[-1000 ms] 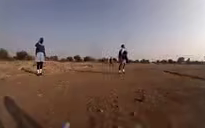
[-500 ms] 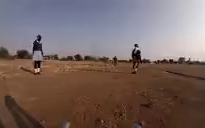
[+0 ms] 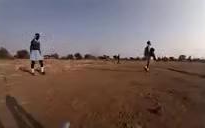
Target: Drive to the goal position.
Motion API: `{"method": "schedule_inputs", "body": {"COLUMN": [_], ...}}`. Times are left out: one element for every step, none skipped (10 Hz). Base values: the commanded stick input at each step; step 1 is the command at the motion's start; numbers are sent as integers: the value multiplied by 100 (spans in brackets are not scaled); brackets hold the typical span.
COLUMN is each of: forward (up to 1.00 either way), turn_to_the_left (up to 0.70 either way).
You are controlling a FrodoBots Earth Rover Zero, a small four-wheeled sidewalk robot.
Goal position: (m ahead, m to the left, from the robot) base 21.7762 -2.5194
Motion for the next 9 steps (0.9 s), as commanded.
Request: {"method": "schedule_inputs", "body": {"forward": [50,50,50,50,50,50,50,50,50], "turn_to_the_left": [0,0,0,0,0,0,0,0,0]}}
